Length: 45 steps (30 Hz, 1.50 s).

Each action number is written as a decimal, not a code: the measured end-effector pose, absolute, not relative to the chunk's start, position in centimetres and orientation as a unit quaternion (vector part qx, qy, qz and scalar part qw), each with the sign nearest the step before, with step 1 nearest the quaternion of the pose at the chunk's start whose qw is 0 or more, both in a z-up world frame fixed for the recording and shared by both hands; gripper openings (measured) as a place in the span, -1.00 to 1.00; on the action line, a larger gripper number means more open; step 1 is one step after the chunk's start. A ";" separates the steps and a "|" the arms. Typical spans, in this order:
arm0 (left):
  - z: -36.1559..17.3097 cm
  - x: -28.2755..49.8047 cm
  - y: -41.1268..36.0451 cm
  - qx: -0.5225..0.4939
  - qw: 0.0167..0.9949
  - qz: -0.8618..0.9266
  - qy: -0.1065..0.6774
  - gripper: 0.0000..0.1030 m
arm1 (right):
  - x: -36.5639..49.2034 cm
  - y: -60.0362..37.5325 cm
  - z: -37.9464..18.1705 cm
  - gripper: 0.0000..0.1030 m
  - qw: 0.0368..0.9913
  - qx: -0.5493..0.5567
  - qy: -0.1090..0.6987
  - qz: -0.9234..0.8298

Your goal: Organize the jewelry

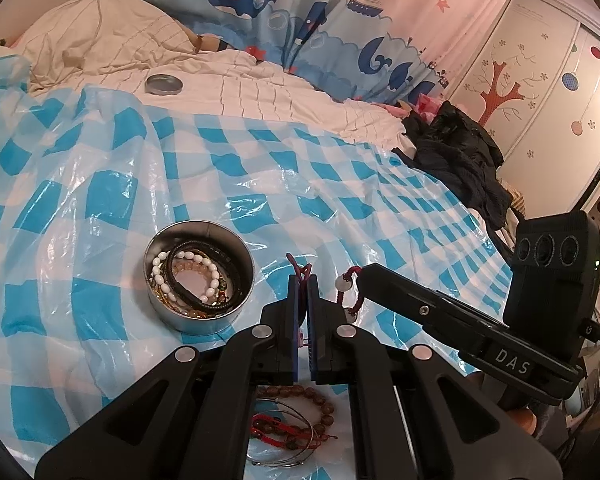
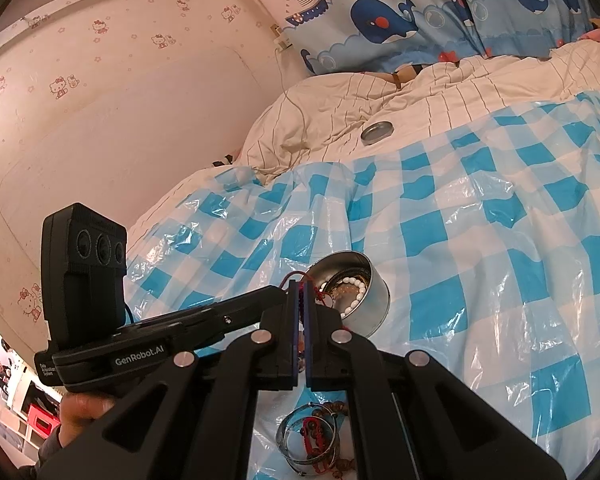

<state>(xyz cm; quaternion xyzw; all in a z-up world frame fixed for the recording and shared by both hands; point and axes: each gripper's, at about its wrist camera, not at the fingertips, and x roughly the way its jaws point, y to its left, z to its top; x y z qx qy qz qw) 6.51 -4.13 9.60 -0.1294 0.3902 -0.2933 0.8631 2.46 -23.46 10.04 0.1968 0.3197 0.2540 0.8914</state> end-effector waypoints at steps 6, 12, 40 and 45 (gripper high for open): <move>9.5 7.3 -1.8 -0.152 0.862 -0.289 0.387 -0.94 | 2.7 -23.4 10.1 -0.95 0.891 0.196 0.322 0.254; 8.9 7.8 0.2 -0.183 0.857 -0.283 0.389 -0.94 | 2.8 -23.2 10.1 -0.95 0.889 0.200 0.321 0.257; 6.8 12.4 1.2 -0.228 0.870 -0.187 0.395 -0.29 | 5.0 -23.3 10.3 -0.95 0.869 0.243 0.326 0.281; 8.2 11.0 3.6 -0.233 0.876 -0.176 0.384 -0.15 | 7.1 -21.1 11.5 -0.95 0.863 0.249 0.316 0.304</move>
